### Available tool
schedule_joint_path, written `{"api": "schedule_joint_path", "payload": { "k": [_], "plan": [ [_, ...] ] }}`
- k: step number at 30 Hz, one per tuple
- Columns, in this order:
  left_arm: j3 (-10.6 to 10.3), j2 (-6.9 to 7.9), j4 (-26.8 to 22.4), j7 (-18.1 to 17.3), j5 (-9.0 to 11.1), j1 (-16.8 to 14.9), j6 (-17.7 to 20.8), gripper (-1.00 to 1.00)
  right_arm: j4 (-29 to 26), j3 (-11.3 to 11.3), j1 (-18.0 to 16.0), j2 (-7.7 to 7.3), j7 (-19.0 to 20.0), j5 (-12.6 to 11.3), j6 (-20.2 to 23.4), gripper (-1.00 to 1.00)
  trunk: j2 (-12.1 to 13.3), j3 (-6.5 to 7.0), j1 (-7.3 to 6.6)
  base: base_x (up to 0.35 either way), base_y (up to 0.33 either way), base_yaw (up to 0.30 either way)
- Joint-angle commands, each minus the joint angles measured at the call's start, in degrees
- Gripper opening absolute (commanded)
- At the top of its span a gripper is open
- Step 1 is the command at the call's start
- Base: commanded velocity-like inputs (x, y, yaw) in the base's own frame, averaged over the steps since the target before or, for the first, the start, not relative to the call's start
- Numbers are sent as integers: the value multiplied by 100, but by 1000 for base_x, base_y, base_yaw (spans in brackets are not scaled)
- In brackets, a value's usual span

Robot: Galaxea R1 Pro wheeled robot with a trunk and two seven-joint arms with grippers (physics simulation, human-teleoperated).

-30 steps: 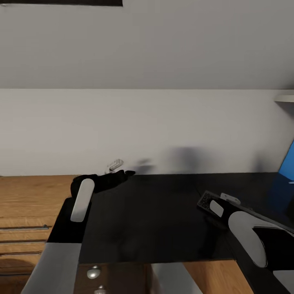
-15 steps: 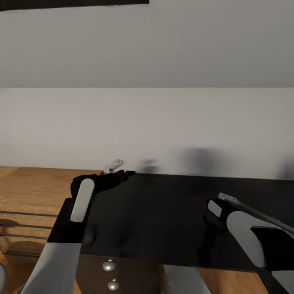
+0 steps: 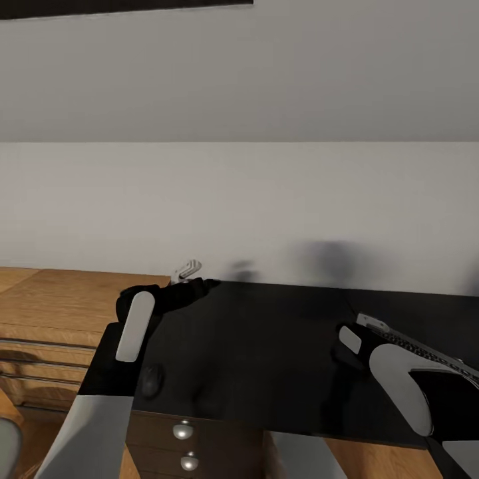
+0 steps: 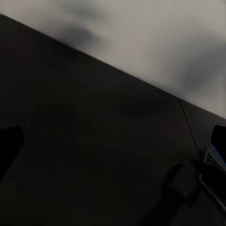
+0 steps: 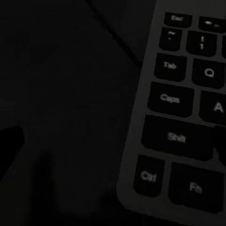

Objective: In the bedroom, organize the workspace by keeping the computer under the desk, ensuring the monitor is on the desk, placing the keyboard on the desk next to the monitor, placing the mouse on the desk next to the keyboard, moving the folder from the swivel chair onto the desk next to the mouse, stacking the notebook on top of the folder with the pen on top of the notebook, and positioning the swivel chair next to the desk.

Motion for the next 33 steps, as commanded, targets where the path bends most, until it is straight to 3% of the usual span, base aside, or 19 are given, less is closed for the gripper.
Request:
{"api": "schedule_joint_path", "payload": {
  "k": [1, 7, 33],
  "plan": [
    [1, -3, 53, 65, 56, -4, -1, 100, -17, -51, 1, -7, -21, -10, -76, 100, -3, -7, 0, 0, 0, 0],
    [1, -5, 105, 71, 51, -4, -13, 100, -13, -50, 1, -32, -32, -12, -539, 100, -3, -7, 0, 0, 0, 0],
    [1, -6, 249, 54, 48, -4, -23, 100, -22, -41, 1, -53, -280, -19, -859, 100, -3, 13, 0, 0, 0, -25]
  ]
}}
